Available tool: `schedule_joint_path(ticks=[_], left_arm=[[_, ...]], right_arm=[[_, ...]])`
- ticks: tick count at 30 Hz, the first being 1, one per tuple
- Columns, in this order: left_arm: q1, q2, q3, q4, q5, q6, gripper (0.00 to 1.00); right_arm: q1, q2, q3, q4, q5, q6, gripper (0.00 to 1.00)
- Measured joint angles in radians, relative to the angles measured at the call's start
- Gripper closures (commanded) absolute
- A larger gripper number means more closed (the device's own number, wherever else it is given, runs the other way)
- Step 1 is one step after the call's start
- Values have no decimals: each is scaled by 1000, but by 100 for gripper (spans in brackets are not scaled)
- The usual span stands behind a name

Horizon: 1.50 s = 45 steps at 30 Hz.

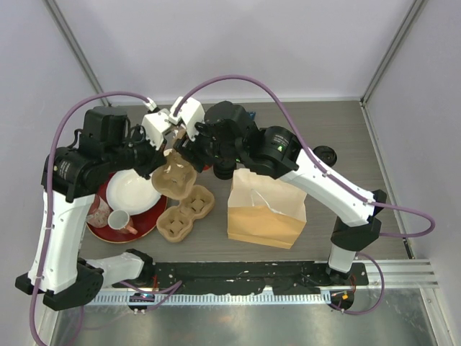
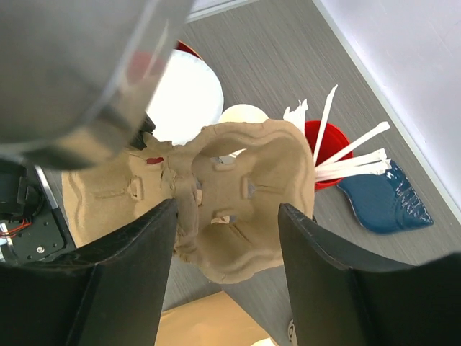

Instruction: Pack the takeout coffee

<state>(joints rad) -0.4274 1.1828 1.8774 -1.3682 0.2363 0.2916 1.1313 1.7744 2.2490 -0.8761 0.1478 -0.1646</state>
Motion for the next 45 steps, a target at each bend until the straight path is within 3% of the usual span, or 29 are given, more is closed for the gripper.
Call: schedule_joint_path(ticks=[13, 25, 36, 45], left_arm=[[-1, -9, -14, 0, -18, 4, 100], [0, -19, -14, -33, 3, 4, 100], [-2, -55, -22, -35, 19, 0, 100], [-3, -55, -49, -19, 58, -1, 100]], right_arm=[[-2, 1, -16, 23, -140, 35, 34], [-11, -42, -131, 132, -161, 43, 37], [-30, -216, -475, 302, -166, 72, 34], [-34, -231, -497, 354, -197, 89, 39]])
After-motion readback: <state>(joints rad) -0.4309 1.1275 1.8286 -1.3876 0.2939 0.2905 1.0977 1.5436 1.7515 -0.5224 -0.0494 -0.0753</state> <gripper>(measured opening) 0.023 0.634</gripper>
